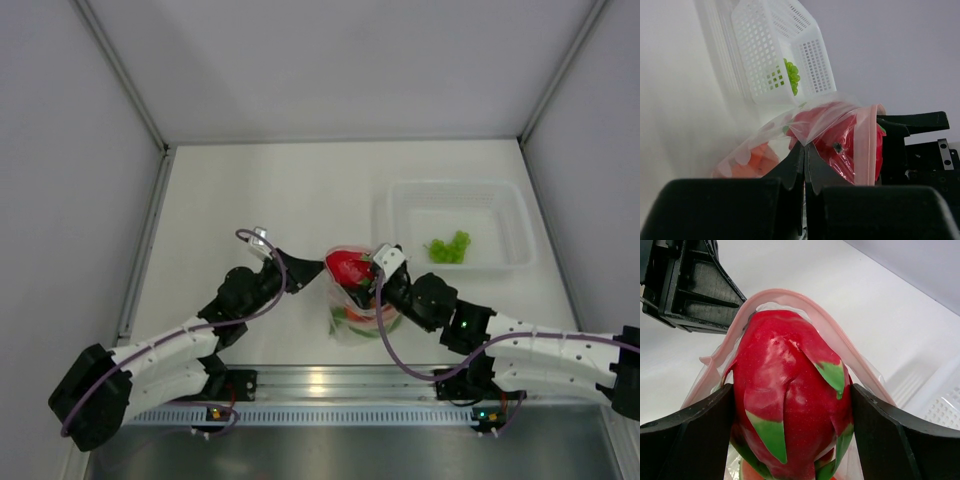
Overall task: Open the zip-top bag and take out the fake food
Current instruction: Pick up the fake fruit from the zipper food storage bag.
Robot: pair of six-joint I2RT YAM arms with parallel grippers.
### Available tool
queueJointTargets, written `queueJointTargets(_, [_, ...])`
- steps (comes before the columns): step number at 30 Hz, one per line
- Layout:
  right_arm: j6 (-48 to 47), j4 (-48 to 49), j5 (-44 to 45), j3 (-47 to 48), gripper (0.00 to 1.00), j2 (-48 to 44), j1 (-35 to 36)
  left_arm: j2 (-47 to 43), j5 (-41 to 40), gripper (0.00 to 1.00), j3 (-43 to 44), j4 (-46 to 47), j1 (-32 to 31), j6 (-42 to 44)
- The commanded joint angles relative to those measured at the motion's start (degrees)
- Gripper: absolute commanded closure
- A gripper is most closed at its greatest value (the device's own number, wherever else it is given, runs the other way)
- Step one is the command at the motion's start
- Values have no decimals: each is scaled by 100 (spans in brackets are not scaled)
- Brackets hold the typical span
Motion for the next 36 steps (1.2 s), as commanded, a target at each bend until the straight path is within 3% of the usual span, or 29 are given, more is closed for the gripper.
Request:
queueJointTargets(1, [55, 1771, 1260, 779, 100, -227, -103, -11, -701, 100, -489, -1217, -49, -558])
queueJointTargets(4, [64, 1708, 1218, 702, 100, -254, -112, -187, -1037, 100, -367, -1587, -49, -481])
queueJointTargets(9, [125, 2243, 1340, 472, 100, -350, -147, 67, -845, 100, -85, -1790, -58, -383])
queueJointTargets(24, [169, 2123, 1086, 1219, 100, -60, -578, 481, -985, 100, -358, -1781, -366, -541])
queueJointTargets(31, [283, 550, -995, 1773, 100, 676, -727, -178, -328, 100, 318, -1693, -366, 283])
queueJointTargets(36, [495, 1032, -787, 1412, 100, 599, -701, -170, 184, 100, 714, -1685, -366, 416])
